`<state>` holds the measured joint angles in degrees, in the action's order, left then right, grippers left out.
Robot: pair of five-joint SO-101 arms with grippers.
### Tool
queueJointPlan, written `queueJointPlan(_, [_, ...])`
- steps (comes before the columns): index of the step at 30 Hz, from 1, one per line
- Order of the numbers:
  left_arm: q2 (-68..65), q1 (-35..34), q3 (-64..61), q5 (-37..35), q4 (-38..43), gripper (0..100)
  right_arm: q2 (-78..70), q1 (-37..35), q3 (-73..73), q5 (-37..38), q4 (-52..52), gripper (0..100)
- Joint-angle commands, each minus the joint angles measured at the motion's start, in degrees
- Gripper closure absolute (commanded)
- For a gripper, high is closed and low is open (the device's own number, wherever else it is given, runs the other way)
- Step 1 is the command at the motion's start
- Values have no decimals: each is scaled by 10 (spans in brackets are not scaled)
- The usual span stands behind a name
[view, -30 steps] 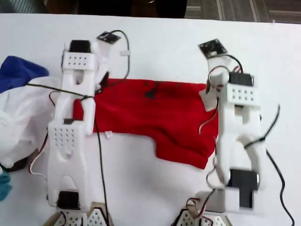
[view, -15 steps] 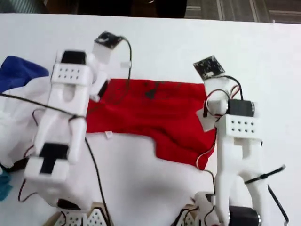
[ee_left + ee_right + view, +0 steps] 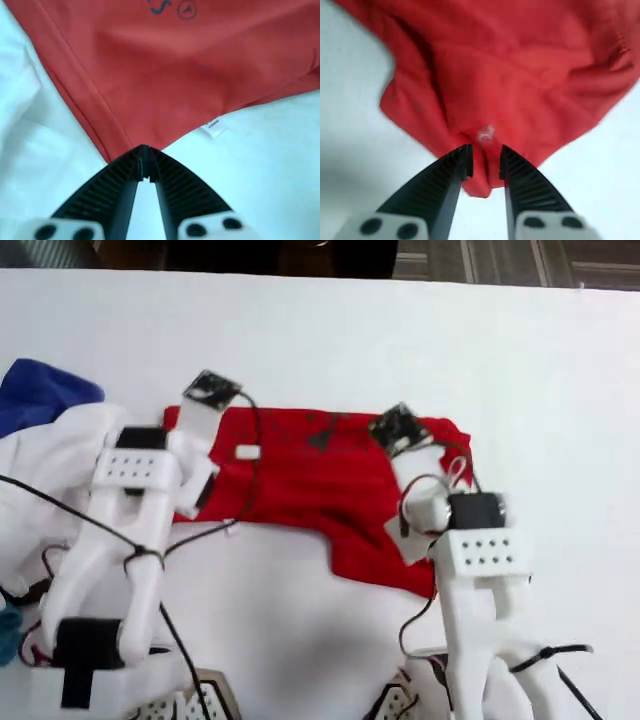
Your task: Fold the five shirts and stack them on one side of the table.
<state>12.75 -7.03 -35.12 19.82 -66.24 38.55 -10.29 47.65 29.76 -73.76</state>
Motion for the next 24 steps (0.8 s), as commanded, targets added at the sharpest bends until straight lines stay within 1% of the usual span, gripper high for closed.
queueJointPlan(1, [49,-15,-85,-3,73,969,22,-35,40,4,16,897])
queueJointPlan(5, [62,-18,-148,-4,136,969,22,-44,92,9,79,897])
queueJointPlan(8, [53,-19,-167,-4,160,969,22,-44,116,38,102,896])
queueJointPlan(12, [20,-22,-190,-4,197,969,22,-32,127,55,125,895])
queueJointPlan(17, [7,-22,-177,-4,193,969,22,-27,127,63,151,830])
queueJointPlan(24, [7,-22,-177,-4,193,969,10,-29,128,63,171,830])
